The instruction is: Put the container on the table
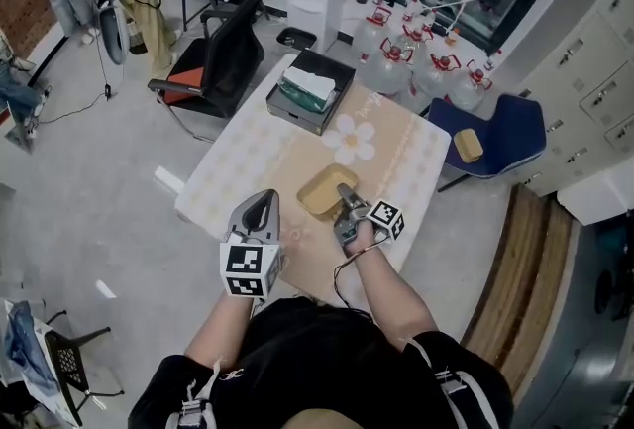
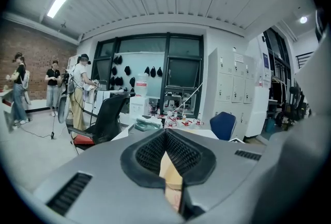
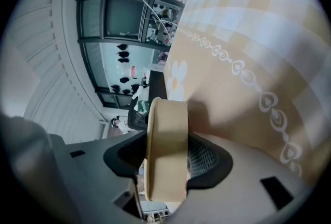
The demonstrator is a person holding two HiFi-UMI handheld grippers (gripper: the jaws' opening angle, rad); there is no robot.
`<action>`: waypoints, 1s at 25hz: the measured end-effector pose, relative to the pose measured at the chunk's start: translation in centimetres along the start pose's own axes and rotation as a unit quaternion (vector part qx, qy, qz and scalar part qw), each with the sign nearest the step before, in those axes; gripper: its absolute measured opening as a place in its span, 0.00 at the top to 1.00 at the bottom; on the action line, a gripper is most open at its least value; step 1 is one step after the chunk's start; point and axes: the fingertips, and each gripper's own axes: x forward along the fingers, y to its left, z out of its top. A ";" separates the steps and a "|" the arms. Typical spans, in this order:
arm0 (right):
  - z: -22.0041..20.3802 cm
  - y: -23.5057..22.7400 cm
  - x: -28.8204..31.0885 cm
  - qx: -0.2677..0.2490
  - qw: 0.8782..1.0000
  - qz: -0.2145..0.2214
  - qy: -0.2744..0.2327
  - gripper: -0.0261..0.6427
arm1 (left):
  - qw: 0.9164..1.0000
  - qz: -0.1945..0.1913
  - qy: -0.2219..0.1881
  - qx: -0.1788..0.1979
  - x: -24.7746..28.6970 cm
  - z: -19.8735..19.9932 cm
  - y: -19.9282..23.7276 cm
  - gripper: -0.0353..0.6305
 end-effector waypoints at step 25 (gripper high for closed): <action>4.5 6.9 -11.3 -0.433 0.883 -0.141 -0.117 0.90 | 0.998 -0.057 -0.013 0.022 -1.0 1.0 -5.8 0.93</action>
